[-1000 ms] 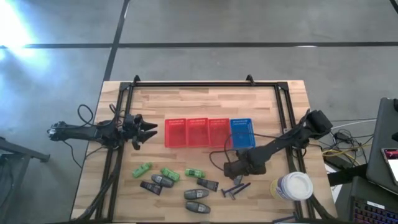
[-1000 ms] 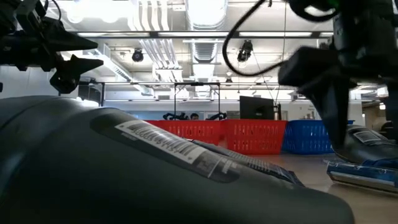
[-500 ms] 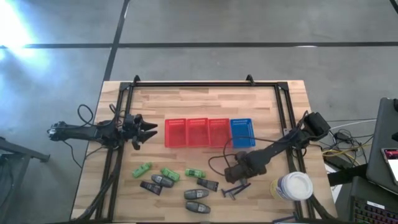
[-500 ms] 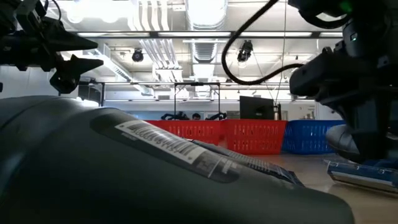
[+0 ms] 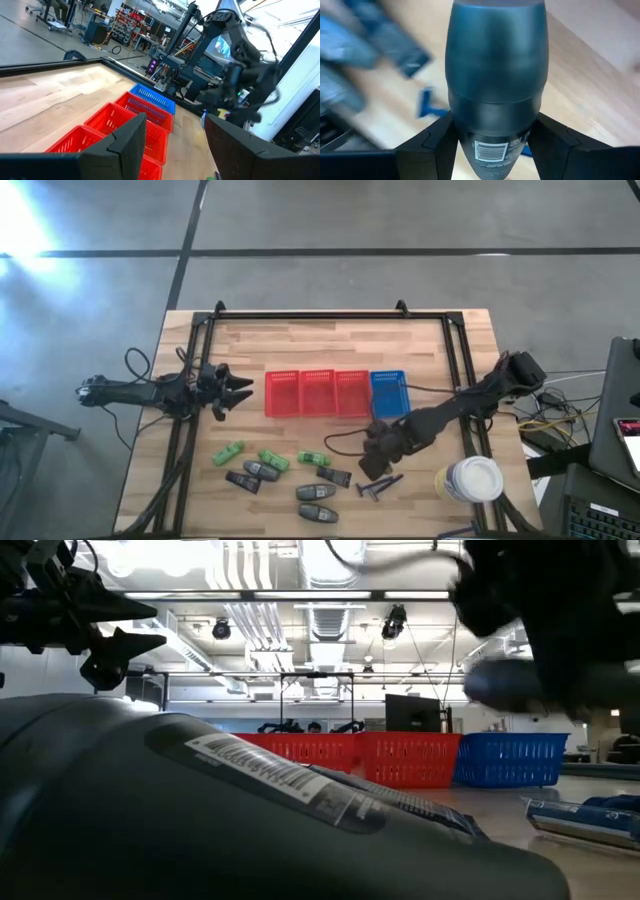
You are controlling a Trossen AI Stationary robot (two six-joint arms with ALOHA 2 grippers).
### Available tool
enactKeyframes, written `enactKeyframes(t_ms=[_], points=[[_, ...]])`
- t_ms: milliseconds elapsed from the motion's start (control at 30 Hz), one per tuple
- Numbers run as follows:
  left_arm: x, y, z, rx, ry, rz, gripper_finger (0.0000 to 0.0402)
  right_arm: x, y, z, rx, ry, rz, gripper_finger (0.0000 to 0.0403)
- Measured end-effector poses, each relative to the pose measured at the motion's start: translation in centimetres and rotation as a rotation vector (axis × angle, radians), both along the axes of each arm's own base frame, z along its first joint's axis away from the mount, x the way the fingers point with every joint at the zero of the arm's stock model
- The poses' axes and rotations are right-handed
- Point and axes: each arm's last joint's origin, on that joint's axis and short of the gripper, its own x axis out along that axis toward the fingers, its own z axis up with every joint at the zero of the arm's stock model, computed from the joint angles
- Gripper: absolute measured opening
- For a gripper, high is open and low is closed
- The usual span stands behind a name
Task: Pick & Place Travel size toiletries
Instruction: Put the black deodorant into the left red bin
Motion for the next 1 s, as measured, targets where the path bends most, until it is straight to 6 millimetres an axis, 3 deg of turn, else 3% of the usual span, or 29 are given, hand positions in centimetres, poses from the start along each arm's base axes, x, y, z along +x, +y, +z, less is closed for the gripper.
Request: enactKeyframes(t_ms=[133, 300, 400, 633, 767, 1000], points=[[0.0, 0.0, 0.1, -0.027, -0.011, 0.002, 0.0207, 0.7, -1.0, 2.8, 0.010, -0.105, 0.057, 0.0191], [-0.1, 0.1, 0.9, -0.443, -0.174, 0.016, 0.0207, 2.2, -3.0, 5.3, -0.013, -0.214, 0.101, 0.0191], [-0.1, 0.4, 1.0, -0.554, -0.222, 0.097, 0.0207, 3.4, -4.4, 6.1, -0.036, -0.257, 0.133, 0.0191], [-0.3, 0.9, 1.0, -0.611, -0.298, 0.279, 0.0207, 6.0, -7.8, 7.0, -0.045, -0.315, 0.232, 0.0192], [-0.3, 0.9, 1.2, -0.582, -0.293, 0.287, 0.0207, 6.4, -9.3, 7.2, -0.022, -0.340, 0.283, 0.0192], [-0.4, 0.5, 6.1, -0.459, -0.371, 0.123, 0.0207, 6.6, -12.1, 7.4, 0.006, -0.387, 0.360, 0.0194]])
